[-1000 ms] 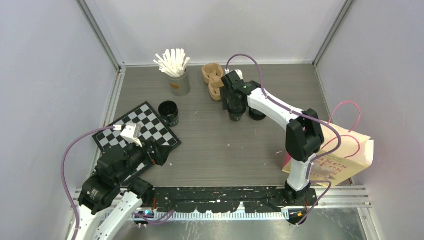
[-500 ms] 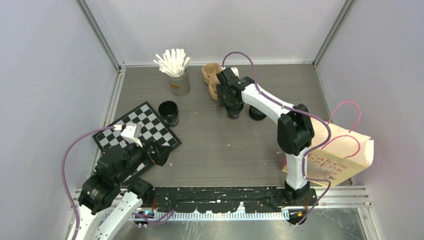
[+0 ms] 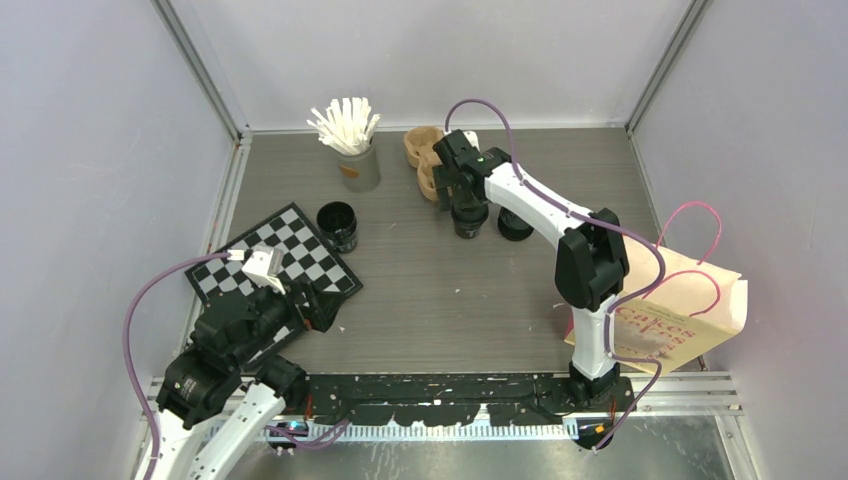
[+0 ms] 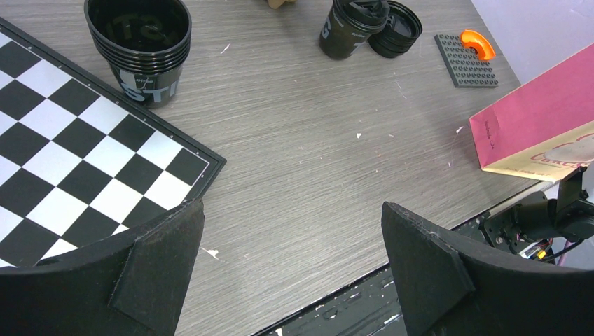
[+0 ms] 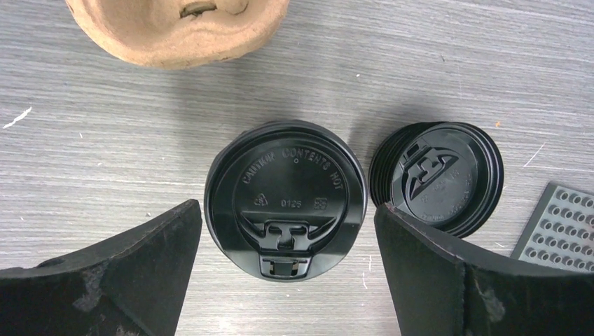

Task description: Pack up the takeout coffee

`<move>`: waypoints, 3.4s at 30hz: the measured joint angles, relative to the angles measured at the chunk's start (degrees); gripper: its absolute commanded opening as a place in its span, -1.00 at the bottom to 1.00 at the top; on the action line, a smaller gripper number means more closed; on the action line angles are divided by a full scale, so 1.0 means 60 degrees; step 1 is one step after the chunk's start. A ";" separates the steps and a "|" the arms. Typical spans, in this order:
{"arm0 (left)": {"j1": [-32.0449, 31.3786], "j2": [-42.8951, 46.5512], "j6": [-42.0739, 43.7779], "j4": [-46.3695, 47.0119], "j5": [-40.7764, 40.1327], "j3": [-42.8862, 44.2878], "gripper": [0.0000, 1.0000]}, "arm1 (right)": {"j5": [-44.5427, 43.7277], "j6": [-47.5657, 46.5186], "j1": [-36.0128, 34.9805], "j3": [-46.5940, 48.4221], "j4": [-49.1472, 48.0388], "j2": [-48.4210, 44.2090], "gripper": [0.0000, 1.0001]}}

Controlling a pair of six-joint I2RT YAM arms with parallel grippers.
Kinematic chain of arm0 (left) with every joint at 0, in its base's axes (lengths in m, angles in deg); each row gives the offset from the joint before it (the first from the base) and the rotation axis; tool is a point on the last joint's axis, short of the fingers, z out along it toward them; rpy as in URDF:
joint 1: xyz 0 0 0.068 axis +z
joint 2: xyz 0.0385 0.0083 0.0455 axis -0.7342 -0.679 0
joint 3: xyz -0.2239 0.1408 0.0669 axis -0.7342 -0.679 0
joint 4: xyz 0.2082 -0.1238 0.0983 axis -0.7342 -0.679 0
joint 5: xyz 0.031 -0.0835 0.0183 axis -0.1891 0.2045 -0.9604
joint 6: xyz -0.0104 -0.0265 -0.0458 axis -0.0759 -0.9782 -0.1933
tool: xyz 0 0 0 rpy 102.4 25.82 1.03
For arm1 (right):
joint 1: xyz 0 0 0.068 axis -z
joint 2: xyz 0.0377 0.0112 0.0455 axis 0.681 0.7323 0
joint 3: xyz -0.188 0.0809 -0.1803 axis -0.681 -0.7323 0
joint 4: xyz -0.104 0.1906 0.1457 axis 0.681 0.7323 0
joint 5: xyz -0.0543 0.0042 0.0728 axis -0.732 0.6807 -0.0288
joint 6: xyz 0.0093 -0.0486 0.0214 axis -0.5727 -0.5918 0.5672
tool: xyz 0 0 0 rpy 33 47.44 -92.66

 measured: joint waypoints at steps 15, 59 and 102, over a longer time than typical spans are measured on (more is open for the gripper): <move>0.0000 -0.2805 -0.0175 -0.0477 -0.0922 0.0849 0.85 | 0.0572 -0.0219 0.0000 -0.1096 0.0335 -0.2109 0.54; 0.5020 -1.1956 0.0058 0.2160 0.1628 0.4175 -0.29 | 0.3195 -0.0648 -0.0627 -0.4845 -0.0892 -0.8149 0.56; 0.5016 -1.2440 0.0659 0.1931 0.2310 0.4750 -0.85 | 0.3238 -0.0652 -0.0627 -0.4991 -0.0965 -0.8200 0.56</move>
